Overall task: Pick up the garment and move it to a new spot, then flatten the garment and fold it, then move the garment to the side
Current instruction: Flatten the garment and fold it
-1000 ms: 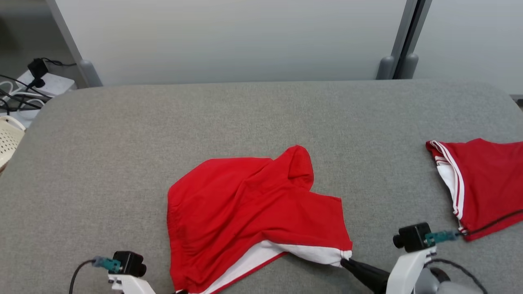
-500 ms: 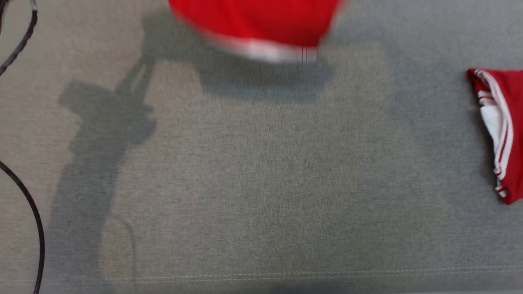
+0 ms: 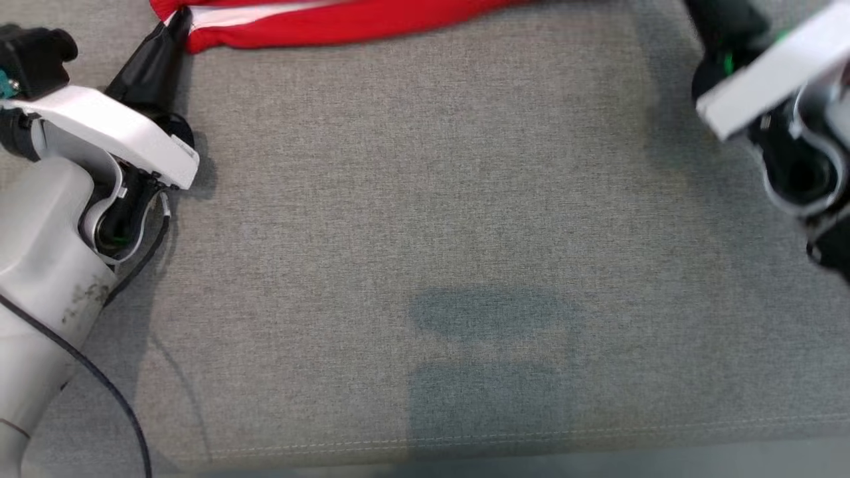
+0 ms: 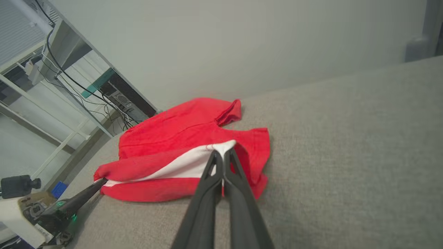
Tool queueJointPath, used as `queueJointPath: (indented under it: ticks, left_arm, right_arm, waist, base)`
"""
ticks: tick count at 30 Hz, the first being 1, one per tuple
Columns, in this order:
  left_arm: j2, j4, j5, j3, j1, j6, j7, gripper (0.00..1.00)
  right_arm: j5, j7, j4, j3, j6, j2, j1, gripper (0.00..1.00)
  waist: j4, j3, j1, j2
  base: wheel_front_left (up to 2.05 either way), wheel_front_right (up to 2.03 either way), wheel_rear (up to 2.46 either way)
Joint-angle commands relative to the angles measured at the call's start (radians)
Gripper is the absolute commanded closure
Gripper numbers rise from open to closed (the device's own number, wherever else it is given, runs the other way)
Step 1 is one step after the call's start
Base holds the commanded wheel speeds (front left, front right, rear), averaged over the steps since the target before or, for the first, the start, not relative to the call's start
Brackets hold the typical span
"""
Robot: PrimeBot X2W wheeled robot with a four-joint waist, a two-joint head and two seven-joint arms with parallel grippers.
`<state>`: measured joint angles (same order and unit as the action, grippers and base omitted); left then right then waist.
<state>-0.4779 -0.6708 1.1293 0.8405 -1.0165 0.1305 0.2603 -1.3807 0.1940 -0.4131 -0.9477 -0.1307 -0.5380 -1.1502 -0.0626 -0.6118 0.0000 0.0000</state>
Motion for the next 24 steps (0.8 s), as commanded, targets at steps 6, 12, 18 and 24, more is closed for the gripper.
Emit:
queueJointPath:
  ticks: [6,12,18,24]
  left_arm:
    - [0.017,0.031,-0.024,-0.146,0.171,0.000,0.001,1.00]
    - [0.055,0.035,-0.058,-0.201,0.298,0.000,0.001,1.00]
    - [0.074,0.006,-0.084,-0.180,0.429,0.000,0.001,1.00]
    - [0.080,-0.021,-0.077,-0.151,0.546,0.000,0.001,1.00]
  right_arm:
    - [-0.091,0.041,0.137,-0.034,0.000,-0.077,0.211,1.00]
    - [-0.143,0.049,0.170,-0.062,0.000,-0.099,0.326,1.00]
    - [-0.178,0.052,0.180,-0.097,0.000,-0.108,0.430,1.00]
    - [-0.212,0.046,0.188,-0.128,0.000,-0.103,0.527,1.00]
  waist:
    - [0.012,0.078,0.0000,0.0000]
    - [0.010,0.174,0.0000,0.0000]
    - [0.008,0.302,0.0000,0.0000]
    - [0.014,0.422,0.0000,0.0000]
  base:
    - [0.00,0.00,0.00]
    - [0.00,0.00,0.00]
    - [0.00,0.00,0.00]
    - [0.00,0.00,0.00]
